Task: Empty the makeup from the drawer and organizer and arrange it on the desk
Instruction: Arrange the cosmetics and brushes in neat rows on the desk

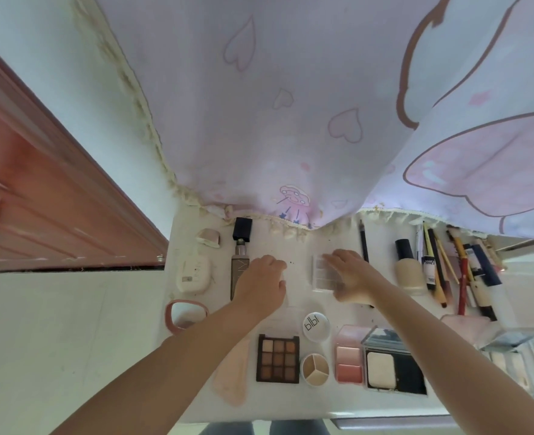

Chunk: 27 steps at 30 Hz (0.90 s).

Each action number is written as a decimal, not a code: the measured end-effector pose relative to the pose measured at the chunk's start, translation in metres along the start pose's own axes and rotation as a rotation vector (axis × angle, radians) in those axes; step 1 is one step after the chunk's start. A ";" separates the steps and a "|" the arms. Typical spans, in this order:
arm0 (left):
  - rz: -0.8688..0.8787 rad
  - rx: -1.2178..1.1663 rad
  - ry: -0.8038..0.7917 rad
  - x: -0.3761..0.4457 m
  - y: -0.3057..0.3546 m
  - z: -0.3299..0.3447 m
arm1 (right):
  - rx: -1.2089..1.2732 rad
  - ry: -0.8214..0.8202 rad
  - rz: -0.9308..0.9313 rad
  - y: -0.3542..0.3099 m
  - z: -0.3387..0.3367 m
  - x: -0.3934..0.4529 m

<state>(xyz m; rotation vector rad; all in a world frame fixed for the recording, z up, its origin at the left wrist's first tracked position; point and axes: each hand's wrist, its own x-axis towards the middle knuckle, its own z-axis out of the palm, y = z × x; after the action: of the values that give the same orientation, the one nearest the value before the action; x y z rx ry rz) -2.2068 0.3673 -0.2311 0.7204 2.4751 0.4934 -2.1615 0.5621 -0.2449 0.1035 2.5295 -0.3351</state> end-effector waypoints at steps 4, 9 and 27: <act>-0.059 -0.308 -0.014 0.001 0.010 -0.008 | 0.311 0.018 -0.021 0.003 -0.021 -0.014; -0.130 -0.748 -0.105 -0.017 0.029 -0.023 | 0.555 0.046 -0.151 0.010 -0.050 -0.047; -0.040 -1.164 0.113 -0.055 0.081 -0.006 | 0.686 0.067 -0.403 0.015 -0.064 -0.091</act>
<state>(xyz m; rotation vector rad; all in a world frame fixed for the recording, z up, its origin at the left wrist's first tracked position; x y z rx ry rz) -2.1389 0.3983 -0.1682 0.1418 1.7899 1.7441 -2.1184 0.5935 -0.1456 -0.1379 2.3744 -1.3650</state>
